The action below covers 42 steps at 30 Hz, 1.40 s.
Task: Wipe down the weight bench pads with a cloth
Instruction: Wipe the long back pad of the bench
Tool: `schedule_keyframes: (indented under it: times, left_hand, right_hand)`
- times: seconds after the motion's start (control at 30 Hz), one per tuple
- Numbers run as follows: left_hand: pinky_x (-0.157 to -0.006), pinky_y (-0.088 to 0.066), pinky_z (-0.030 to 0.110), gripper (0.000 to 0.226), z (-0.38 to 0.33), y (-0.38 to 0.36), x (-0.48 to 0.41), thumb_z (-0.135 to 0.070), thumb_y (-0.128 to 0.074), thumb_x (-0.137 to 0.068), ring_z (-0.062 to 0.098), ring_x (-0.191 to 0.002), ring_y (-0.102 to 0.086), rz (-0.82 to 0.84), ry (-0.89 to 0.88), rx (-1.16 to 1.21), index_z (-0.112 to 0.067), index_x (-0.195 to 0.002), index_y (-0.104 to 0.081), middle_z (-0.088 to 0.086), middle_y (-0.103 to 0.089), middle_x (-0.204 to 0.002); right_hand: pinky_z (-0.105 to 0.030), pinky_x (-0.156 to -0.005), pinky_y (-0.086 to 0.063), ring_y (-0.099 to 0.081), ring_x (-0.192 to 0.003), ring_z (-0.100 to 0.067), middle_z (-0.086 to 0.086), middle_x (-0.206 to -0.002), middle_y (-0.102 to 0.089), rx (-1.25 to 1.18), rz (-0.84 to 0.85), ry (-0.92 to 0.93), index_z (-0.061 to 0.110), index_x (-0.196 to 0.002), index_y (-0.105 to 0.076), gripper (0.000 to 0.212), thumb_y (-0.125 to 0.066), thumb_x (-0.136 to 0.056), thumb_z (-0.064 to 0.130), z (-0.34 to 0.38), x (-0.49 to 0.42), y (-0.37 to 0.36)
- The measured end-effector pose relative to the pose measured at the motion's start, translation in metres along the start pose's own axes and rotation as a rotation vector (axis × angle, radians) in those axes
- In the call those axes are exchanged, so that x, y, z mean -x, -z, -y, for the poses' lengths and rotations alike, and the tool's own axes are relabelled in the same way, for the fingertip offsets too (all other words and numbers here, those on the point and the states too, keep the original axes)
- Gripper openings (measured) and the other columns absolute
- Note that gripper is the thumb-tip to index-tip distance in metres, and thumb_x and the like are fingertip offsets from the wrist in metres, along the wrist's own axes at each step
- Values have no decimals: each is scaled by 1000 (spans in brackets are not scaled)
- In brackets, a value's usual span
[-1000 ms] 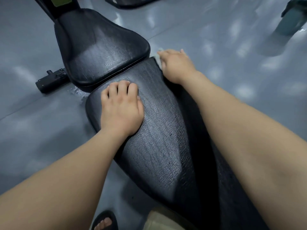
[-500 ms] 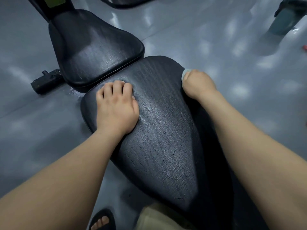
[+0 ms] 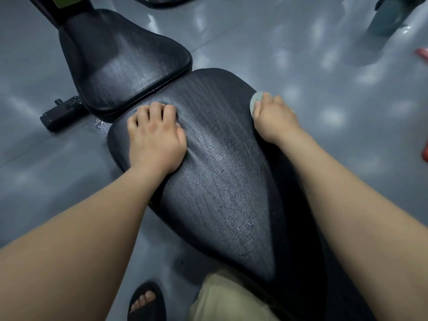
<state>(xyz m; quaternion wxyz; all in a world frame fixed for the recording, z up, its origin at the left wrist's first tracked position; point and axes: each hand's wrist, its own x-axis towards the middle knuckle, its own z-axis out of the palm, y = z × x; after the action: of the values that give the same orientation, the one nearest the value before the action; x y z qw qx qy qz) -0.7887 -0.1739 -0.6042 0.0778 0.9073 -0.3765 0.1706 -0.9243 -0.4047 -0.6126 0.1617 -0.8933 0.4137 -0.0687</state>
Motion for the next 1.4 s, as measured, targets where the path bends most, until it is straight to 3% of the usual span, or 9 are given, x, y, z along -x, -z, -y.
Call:
schedule_keyframes:
  times: [0.17, 0.27, 0.47, 0.67, 0.8, 0.97, 1.2, 1.3, 1.4]
  left_hand:
    - [-100, -33, 53, 32, 0, 0, 1, -33, -44, -93, 38, -117, -43, -12, 1, 14, -14, -117, -53, 14, -51, -126]
    - [-100, -33, 53, 32, 0, 0, 2, -32, -44, -93, 38, -117, -43, -20, 4, 25, -13, -117, -53, 16, -51, -126]
    - [-100, -33, 52, 32, -1, 0, 1, -33, -44, -93, 37, -117, -43, -31, 1, 24, -14, -117, -53, 15, -51, -125]
    - [-99, -33, 53, 31, 0, 0, 4, -31, -45, -94, 38, -116, -43, -43, 2, 36, -13, -117, -54, 17, -51, -124]
    - [-100, -32, 52, 31, -1, 0, 3, -32, -46, -95, 38, -117, -43, -52, -1, 48, -13, -118, -54, 18, -51, -126]
    - [-101, -32, 53, 32, -1, 0, 2, -34, -45, -94, 38, -119, -42, -31, 6, 15, -14, -118, -53, 16, -51, -126]
    - [-101, -34, 52, 31, 0, 0, 2, -32, -45, -93, 38, -118, -44, -57, 15, 66, -16, -118, -56, 16, -54, -125]
    - [-102, -34, 52, 32, 0, 0, 2, -33, -44, -94, 37, -118, -44, -48, 16, 69, -16, -118, -56, 15, -53, -125]
    - [-102, -34, 52, 32, 1, 0, 2, -34, -43, -94, 37, -117, -44, -46, 16, 61, -16, -118, -55, 15, -52, -125]
  right_hand:
    - [-49, -108, -35, -48, -127, -45, -27, -141, -45, 13, -18, -138, 5, -150, -32, 52, -26, -107, 35, -30, 49, -4]
    - [-48, -119, -24, -38, -138, -44, -28, -151, -36, 0, -1, -174, 1, -155, -23, 57, -28, -106, 30, -24, 48, -5]
    - [-44, -127, -1, -2, -155, -35, -22, -167, -3, 53, -5, 99, 1, -159, -8, 64, -22, -105, 31, 36, 30, -19]
    - [-45, -127, -3, -5, -156, -25, -13, -169, -7, 116, 23, 432, 12, -161, -15, 63, -23, -106, 41, 62, 80, -28]
    - [-51, -124, 1, -6, -156, -19, -5, -170, -5, 237, 63, 383, 21, -162, -11, 61, -17, -106, 46, 24, 54, -6]
    - [-48, -125, 1, -1, -156, -26, -9, -169, 0, 187, 74, 261, 14, -162, -8, 62, -19, -107, 40, 30, 41, -7]
    - [-44, -126, -8, -9, -156, -23, -3, -170, -9, 180, 97, 679, 20, -161, -16, 58, -25, -107, 41, 83, 39, -19]
    - [-49, -125, -8, -11, -155, -16, 4, -169, -11, 226, 75, 631, 27, -161, -15, 59, -22, -106, 45, 64, 29, -11]
    - [-49, -124, -3, -10, -156, -17, 1, -170, -9, 238, 64, 441, 28, -162, -11, 59, -20, -106, 46, 32, 19, -4]
